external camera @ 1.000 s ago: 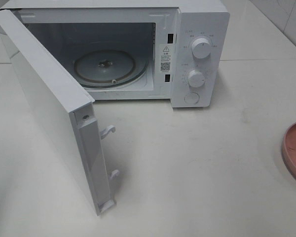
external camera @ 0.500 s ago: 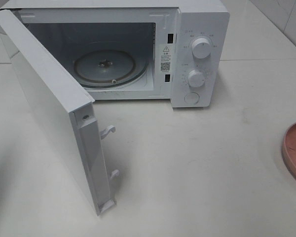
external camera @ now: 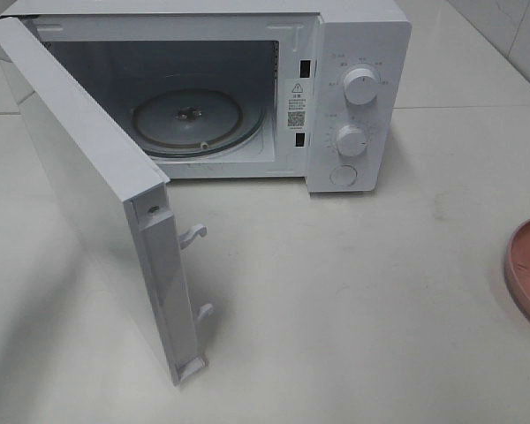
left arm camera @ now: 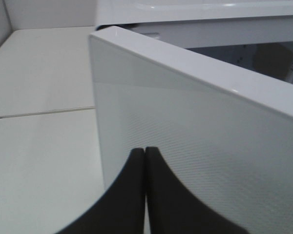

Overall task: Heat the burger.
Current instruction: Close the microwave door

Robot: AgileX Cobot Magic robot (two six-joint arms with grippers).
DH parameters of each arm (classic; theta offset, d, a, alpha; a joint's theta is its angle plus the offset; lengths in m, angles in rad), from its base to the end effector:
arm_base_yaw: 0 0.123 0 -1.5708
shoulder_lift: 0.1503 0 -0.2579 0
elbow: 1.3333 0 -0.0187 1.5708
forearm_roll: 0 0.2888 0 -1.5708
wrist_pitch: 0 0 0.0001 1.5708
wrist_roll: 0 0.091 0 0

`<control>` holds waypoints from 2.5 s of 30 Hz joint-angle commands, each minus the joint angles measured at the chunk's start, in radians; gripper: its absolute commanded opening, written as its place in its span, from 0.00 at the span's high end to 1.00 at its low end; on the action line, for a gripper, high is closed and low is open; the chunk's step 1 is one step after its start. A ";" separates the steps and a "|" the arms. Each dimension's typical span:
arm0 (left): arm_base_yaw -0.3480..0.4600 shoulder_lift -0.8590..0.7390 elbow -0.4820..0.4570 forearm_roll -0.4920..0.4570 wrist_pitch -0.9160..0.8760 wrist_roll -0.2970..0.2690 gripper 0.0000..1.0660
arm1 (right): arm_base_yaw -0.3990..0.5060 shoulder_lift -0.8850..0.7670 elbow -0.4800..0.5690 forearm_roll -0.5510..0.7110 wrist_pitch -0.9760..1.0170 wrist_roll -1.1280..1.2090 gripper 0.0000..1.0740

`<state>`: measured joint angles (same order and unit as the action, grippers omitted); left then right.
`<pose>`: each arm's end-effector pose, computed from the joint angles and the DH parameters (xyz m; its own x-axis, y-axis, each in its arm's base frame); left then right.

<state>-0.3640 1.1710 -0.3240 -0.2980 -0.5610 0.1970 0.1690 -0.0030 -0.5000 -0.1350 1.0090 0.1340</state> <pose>0.2352 -0.0744 0.1679 -0.2146 0.0211 -0.9765 0.1972 0.9801 -0.0222 0.0581 -0.0006 0.3006 -0.4004 -0.0061 -0.9163 -0.0397 0.9992 0.0107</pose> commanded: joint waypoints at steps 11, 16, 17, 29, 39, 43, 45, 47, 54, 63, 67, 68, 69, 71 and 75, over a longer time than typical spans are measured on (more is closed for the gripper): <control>-0.052 0.278 -0.090 0.332 -0.195 -0.339 1.00 | -0.005 -0.033 0.000 -0.004 -0.011 -0.011 0.29; -0.118 0.345 -0.145 0.310 -0.195 -0.311 1.00 | -0.005 -0.033 0.000 -0.004 -0.011 -0.011 0.29; -0.133 0.362 -0.159 0.298 -0.195 -0.296 1.00 | -0.005 -0.033 0.000 -0.004 -0.011 -0.011 0.30; -0.276 0.513 -0.357 0.031 -0.184 -0.115 1.00 | -0.005 -0.033 0.000 -0.004 -0.011 -0.011 0.30; -0.318 0.626 -0.501 -0.045 -0.150 -0.067 1.00 | -0.005 -0.033 0.000 -0.004 -0.011 -0.011 0.30; -0.318 0.669 -0.571 -0.045 -0.130 -0.067 1.00 | -0.005 -0.033 0.000 -0.004 -0.011 -0.011 0.30; -0.318 0.687 -0.599 -0.045 -0.128 -0.067 1.00 | -0.005 -0.033 0.000 -0.004 -0.011 -0.011 0.30; -0.318 0.697 -0.612 -0.045 -0.124 -0.067 1.00 | -0.005 -0.033 0.000 -0.004 -0.011 -0.011 0.30; -0.318 0.762 -0.726 -0.064 -0.071 -0.066 1.00 | -0.005 -0.033 0.000 -0.004 -0.011 -0.011 0.30; -0.291 0.805 -0.845 -0.074 0.021 -0.062 1.00 | -0.005 -0.033 0.000 -0.004 -0.011 -0.011 0.30; -0.301 0.787 -0.836 -0.073 0.081 -0.040 1.00 | -0.005 -0.033 0.000 -0.004 -0.011 -0.011 0.30; -0.309 0.770 -0.823 -0.073 0.140 -0.026 1.00 | -0.005 -0.033 0.000 -0.004 -0.011 -0.011 0.30; -0.313 0.758 -0.812 -0.073 0.166 -0.025 1.00 | -0.005 -0.033 0.000 -0.004 -0.011 -0.011 0.30; -0.323 0.730 -0.786 -0.073 0.216 -0.025 1.00 | -0.005 -0.033 0.000 -0.004 -0.011 -0.011 0.30; -0.327 0.683 -0.743 -0.079 0.312 -0.026 1.00 | -0.005 -0.033 0.000 -0.004 -0.011 -0.011 0.30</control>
<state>-0.6850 1.8880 -1.0850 -0.3670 -0.3090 0.1690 0.1690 -0.0030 -0.5000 -0.1350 1.0090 0.1340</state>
